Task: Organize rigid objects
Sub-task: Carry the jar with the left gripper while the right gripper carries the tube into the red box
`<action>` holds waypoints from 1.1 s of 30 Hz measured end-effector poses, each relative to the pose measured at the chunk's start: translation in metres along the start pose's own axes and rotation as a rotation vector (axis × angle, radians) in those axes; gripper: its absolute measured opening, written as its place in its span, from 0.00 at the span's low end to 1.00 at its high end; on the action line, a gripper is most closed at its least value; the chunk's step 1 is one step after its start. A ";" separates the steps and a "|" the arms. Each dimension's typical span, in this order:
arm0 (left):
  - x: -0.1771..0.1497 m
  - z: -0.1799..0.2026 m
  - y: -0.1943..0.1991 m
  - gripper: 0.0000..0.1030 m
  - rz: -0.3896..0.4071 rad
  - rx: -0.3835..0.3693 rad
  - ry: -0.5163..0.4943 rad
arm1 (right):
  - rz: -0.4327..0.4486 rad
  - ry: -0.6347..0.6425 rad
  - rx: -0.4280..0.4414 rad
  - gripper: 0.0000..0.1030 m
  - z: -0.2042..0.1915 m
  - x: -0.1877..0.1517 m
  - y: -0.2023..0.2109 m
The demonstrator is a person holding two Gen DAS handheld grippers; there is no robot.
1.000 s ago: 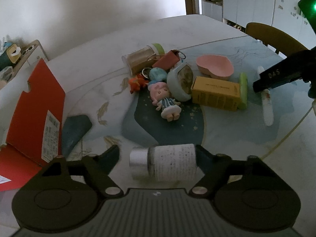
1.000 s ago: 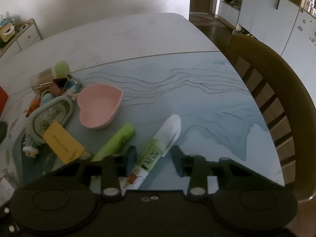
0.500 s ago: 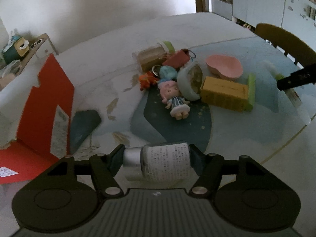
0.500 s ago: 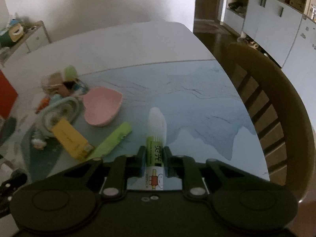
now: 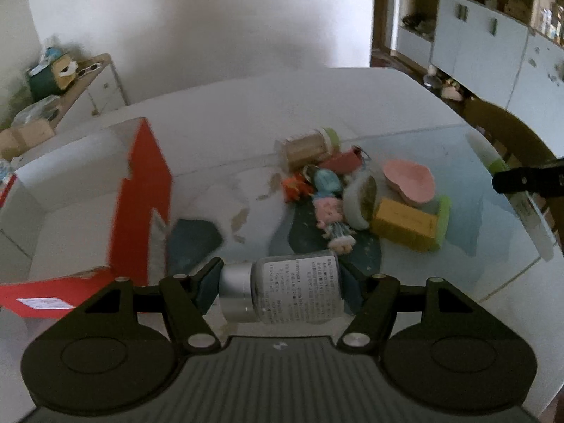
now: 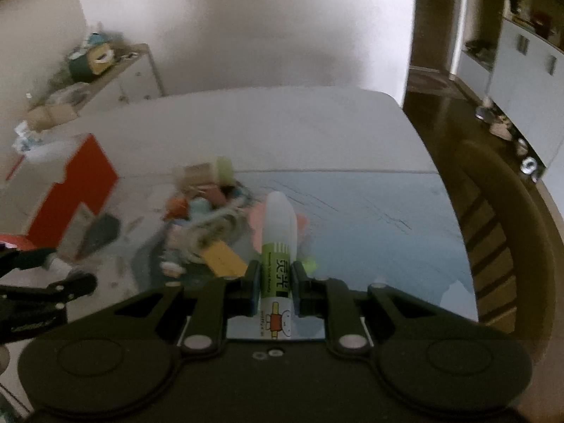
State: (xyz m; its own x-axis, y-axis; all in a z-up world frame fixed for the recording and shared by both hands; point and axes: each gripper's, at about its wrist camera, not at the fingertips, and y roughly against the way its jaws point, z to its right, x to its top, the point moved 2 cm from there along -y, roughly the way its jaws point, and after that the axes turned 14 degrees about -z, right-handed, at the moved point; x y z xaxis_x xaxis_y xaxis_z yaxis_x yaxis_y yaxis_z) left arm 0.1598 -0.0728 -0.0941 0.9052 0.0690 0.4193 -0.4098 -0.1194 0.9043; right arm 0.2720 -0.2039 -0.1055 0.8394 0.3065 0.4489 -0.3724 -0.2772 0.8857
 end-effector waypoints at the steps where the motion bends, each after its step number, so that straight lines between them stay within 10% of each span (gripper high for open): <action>1: 0.001 -0.005 0.004 0.67 0.001 0.004 0.014 | 0.002 0.014 0.014 0.17 -0.005 0.003 0.004; 33: 0.026 -0.207 0.034 0.67 0.028 0.039 0.128 | 0.008 0.193 0.180 0.17 -0.231 0.078 0.012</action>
State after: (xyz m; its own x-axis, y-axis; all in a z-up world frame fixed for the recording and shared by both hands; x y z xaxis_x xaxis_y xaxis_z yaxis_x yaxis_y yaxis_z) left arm 0.1460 0.1301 -0.0357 0.8707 0.1903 0.4535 -0.4279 -0.1613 0.8893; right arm 0.2410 0.0272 -0.0324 0.7388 0.4671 0.4858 -0.2880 -0.4329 0.8542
